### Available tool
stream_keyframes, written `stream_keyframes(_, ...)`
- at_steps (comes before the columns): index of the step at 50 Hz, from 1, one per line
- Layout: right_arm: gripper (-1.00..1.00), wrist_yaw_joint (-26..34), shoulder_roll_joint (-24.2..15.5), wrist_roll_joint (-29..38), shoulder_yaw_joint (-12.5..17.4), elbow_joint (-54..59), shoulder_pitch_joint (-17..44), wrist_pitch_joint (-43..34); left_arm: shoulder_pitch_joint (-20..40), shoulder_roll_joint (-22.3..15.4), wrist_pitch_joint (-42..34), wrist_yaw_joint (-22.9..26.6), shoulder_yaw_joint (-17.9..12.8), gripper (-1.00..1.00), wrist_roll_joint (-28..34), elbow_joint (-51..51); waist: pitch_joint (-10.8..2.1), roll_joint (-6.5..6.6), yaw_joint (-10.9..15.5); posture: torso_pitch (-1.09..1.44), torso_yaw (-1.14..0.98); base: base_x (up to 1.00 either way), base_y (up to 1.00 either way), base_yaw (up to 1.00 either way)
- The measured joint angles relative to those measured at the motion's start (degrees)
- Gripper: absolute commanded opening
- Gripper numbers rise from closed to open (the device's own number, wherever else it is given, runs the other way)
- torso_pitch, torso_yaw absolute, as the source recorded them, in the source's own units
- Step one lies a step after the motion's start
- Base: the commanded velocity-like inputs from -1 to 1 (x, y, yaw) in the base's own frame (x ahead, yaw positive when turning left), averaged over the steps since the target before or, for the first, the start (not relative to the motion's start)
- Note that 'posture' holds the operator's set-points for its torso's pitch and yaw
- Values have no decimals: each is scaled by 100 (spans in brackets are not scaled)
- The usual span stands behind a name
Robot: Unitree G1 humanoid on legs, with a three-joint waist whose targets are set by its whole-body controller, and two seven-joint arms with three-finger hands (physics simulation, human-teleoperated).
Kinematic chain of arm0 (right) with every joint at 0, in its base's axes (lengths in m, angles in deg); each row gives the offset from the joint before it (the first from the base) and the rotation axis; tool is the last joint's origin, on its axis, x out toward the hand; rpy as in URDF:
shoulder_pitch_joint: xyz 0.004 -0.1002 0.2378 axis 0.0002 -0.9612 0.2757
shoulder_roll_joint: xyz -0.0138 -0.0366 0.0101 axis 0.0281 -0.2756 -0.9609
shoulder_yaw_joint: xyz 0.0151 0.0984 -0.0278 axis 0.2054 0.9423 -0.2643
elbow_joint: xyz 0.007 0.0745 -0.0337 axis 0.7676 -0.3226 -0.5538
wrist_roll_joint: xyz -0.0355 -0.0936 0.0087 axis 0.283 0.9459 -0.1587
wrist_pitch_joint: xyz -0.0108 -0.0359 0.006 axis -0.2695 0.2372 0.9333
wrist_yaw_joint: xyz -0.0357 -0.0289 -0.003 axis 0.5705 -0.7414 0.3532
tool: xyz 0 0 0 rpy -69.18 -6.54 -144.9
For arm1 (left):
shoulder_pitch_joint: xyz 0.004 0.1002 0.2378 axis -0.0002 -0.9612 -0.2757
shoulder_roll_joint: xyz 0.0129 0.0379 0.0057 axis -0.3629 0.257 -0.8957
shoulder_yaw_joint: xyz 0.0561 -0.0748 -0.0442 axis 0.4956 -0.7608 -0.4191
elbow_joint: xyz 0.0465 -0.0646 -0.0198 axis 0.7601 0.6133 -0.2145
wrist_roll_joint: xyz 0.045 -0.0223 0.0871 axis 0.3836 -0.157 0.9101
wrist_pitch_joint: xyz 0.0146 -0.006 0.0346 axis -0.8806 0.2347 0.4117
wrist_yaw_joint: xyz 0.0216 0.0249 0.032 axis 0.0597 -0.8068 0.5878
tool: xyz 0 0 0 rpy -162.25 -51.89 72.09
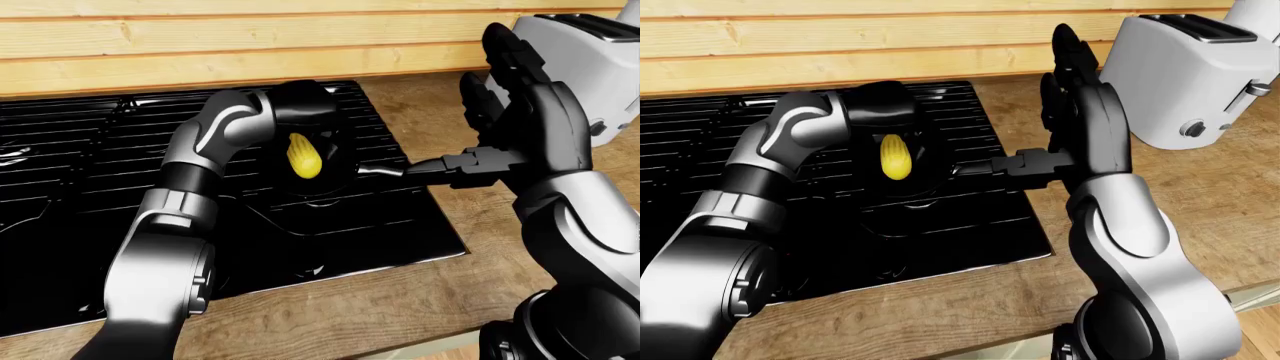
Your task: Pick the corn from the plate and place it in the pan.
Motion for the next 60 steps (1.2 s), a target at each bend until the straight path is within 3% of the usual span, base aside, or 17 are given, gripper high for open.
stream_keyframes(8,100,-9,-2,-27,14,-27,-9,1,-10,12,-6,-68,-9,-91,60,-3,-5,5,-3,0,0,0,0,0)
stream_keyframes(17,100,-34,-9,-50,27,-26,-3,-21,6,16,24,29,-1,-25,71,-9,-20,13,21,0,0,0,0,0)
stream_keyframes(30,100,-60,-17,-87,16,-29,-9,-26,28,-2,-83,224,-36,-6,-24,-40,11,-1,33,0,0,0,0,0)
stream_keyframes(35,100,-60,-17,-94,0,-27,-8,-13,166,27,-123,186,-39,35,-81,5,22,-10,25,0,0,0,0,0)
stream_keyframes(48,100,-58,-15,-70,-19,-8,-40,33,529,-7,-208,154,-67,47,-220,112,1,12,0,0,0,0,0,0)
stream_keyframes(51,100,-62,-3,-62,-35,0,-47,37,598,-18,-271,250,-94,68,-295,111,4,6,-8,0,0,0,0,0)
stream_keyframes(53,100,-60,11,-59,-53,10,-61,30,658,-38,-320,335,-110,100,-369,111,5,-2,-18,0,0,0,0,0)
stream_keyframes(60,100,-62,15,-72,-29,-23,-18,-44,703,-28,-816,989,-290,100,-1002,-320,49,1,-17,0,0,0,0,0)
